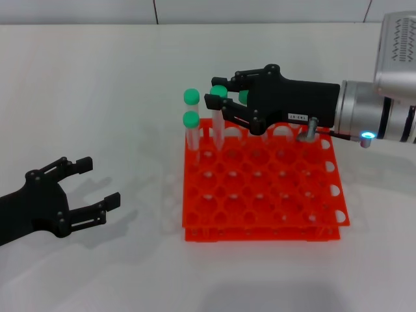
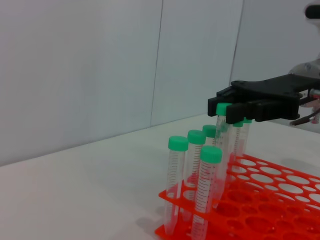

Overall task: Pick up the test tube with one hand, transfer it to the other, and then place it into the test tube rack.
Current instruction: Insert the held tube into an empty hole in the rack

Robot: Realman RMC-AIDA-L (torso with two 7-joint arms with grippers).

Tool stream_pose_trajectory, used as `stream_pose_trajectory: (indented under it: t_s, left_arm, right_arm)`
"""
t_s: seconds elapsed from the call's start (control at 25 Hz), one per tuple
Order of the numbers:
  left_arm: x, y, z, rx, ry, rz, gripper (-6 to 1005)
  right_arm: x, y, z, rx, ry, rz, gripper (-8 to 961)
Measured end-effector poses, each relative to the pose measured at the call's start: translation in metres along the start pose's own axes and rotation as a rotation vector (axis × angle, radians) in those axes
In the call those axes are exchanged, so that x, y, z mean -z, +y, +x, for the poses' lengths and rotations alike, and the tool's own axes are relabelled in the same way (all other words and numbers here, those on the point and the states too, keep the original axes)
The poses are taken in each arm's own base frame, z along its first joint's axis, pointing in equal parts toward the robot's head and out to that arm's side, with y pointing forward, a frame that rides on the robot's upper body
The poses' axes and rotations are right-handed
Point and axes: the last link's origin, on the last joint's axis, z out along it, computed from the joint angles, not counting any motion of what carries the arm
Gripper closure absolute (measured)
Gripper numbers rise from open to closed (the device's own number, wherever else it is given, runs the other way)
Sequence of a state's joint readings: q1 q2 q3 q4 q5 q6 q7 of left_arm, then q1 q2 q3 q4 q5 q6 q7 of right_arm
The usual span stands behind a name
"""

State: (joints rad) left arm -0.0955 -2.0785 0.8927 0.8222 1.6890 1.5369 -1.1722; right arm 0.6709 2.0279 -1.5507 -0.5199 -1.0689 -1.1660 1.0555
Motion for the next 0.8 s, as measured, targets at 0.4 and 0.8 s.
stream_pose_trajectory:
  t_s: [0.4,0.8]
  left_arm:
    - [-0.0035,-0.0025,0.0008,-0.003,-0.004,0.003,104]
    - [-0.0063,-0.0058,0.0027,-0.011,-0.008,0.006,104]
  right_arm:
    - [-0.002,-0.0012,0.0043,0.003,0.028,0.016,686]
    - [-0.004,-0.0009,0.0095,0.007,0.058,0.025,686]
